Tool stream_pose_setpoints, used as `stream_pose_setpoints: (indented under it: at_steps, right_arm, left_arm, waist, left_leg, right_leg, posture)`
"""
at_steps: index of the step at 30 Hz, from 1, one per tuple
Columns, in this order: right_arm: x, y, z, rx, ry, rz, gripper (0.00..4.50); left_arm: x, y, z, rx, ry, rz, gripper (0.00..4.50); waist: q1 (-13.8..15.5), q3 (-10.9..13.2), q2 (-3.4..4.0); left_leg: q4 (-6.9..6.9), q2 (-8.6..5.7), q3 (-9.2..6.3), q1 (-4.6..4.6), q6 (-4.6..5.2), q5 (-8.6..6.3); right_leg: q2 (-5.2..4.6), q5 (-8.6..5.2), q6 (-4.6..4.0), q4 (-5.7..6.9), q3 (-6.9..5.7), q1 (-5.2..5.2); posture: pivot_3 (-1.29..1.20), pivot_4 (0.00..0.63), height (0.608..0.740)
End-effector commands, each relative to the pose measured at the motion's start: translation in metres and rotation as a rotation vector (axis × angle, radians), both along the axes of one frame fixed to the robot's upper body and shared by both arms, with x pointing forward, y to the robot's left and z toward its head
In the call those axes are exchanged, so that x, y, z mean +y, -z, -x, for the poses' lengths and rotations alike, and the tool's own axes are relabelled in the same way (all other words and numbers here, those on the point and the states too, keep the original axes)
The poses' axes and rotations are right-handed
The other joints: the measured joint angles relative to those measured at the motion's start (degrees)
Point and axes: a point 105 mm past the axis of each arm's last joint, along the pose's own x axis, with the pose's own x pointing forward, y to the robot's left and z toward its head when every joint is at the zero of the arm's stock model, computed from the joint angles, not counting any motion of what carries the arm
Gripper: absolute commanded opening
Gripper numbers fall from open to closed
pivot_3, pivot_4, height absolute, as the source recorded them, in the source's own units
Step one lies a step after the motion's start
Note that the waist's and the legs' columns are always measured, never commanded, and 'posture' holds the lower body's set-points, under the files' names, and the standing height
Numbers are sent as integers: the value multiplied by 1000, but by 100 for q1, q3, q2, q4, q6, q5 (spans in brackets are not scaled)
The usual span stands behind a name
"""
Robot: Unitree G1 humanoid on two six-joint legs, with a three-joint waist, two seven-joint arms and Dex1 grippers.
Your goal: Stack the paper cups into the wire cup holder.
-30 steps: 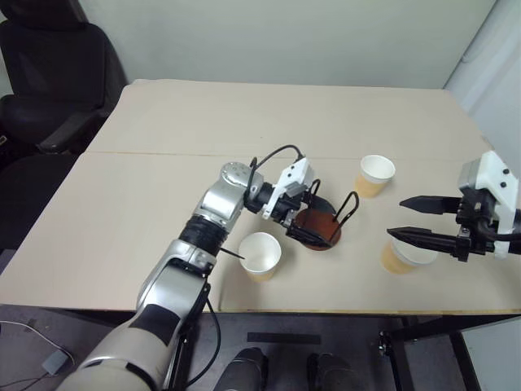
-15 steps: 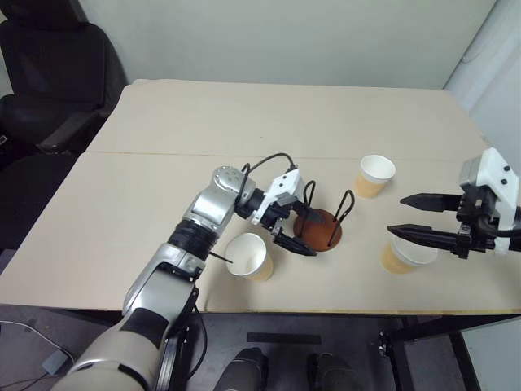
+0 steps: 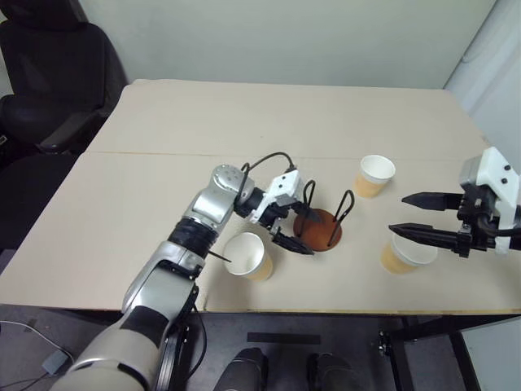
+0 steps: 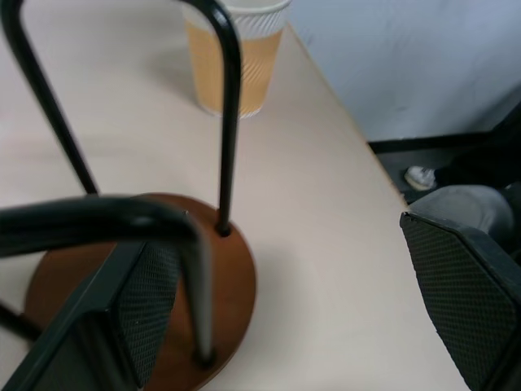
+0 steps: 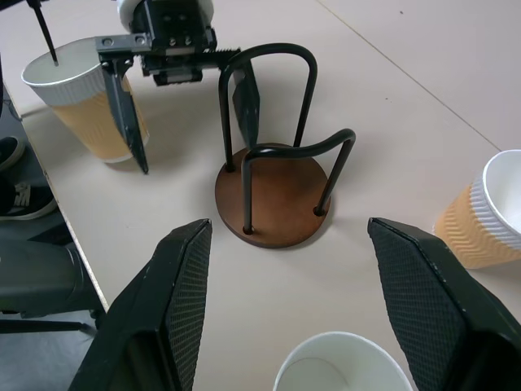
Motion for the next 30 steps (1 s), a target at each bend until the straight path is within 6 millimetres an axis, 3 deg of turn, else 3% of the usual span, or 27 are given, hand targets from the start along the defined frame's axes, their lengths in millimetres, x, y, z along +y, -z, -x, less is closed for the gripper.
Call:
stream_pose_setpoints:
  at_steps: [1, 11, 30]
  right_arm:
    - [1, -6, 1, -34, -8, 18, 3078]
    - [0, -5, 1, -32, -7, 17, 3078]
    - [-1, -4, -1, -35, -5, 19, 3078]
  left_arm:
    - [-4, -12, -5, -54, 4, 18, 4461]
    - [-2, -13, -8, -70, 4, 17, 4461]
    - [10, -17, -31, -194, -72, -15, 4461]
  waist:
    - [0, 0, 0]
    - [0, 0, 0]
    - [-1, 0, 0]
  left_leg:
    - [0, 0, 0, 0, 0, 0]
    - [-1, 0, 0, 0, 0, 0]
    - [-1, 0, 1, 0, 1, -1]
  right_leg:
    - [0, 0, 0, 0, 0, 0]
    - [0, 0, 0, 1, 0, 0]
    - [0, 0, 0, 0, 0, 0]
  posture:
    - [0, 150, 740]
    - [0, 150, 740]
    - [0, 150, 740]
